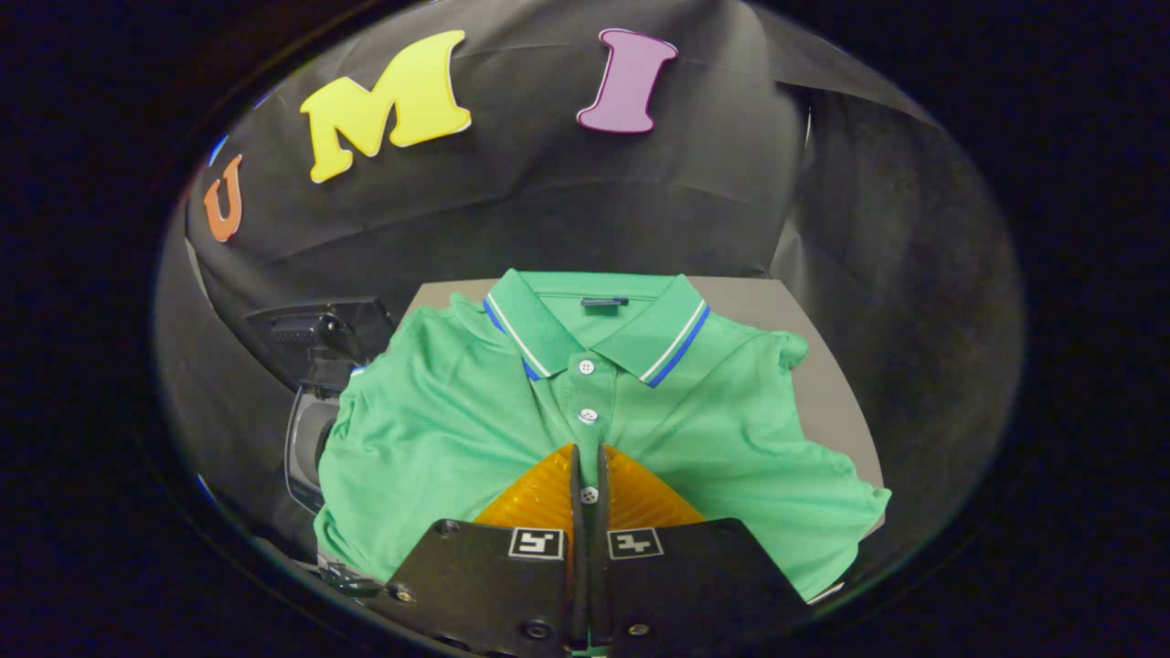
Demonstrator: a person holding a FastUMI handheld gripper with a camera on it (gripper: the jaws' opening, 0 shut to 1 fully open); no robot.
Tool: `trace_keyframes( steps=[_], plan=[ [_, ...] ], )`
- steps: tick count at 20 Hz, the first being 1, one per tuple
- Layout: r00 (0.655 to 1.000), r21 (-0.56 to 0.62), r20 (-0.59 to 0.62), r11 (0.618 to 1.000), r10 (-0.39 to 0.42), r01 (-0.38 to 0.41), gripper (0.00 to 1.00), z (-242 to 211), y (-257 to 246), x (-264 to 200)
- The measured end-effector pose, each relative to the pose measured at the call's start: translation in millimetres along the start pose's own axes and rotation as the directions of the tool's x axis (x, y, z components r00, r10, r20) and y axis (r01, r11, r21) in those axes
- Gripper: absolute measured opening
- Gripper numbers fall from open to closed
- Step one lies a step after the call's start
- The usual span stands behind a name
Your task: Put the clothes into the washing machine and then close the washing machine lid.
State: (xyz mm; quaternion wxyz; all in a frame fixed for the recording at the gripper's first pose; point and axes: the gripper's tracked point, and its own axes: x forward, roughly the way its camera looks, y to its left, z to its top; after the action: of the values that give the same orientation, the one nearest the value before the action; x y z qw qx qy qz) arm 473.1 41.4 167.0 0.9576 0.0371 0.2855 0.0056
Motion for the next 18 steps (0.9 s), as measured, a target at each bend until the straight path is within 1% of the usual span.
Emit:
trace_keyframes(
  steps=[3, 4, 8, 9, 13, 16, 18],
  plan=[
    [0.997, 0.021, 0.071, 1.0, 0.014, -0.015, 0.04, 16.5, 5.1, -14.1],
    [0.995, 0.029, 0.094, 0.999, 0.039, -0.042, 0.04, 24.1, 12.0, -23.1],
    [0.976, 0.02, 0.21, 0.997, 0.064, -0.07, 0.04, 58.5, 23.8, -61.9],
    [0.97, 0.022, 0.227, 0.996, 0.083, -0.09, 0.04, 66.3, 31.0, -74.6],
    [0.936, 0.016, 0.33, 0.991, 0.12, -0.132, 0.04, 101.4, 47.3, -126.4],
    [0.9, -0.016, 0.407, 0.986, 0.157, -0.164, 0.04, 129.0, 73.1, -170.3],
    [0.873, -0.051, 0.455, 0.984, 0.175, -0.17, 0.04, 149.1, 93.0, -198.8]
  ],
)
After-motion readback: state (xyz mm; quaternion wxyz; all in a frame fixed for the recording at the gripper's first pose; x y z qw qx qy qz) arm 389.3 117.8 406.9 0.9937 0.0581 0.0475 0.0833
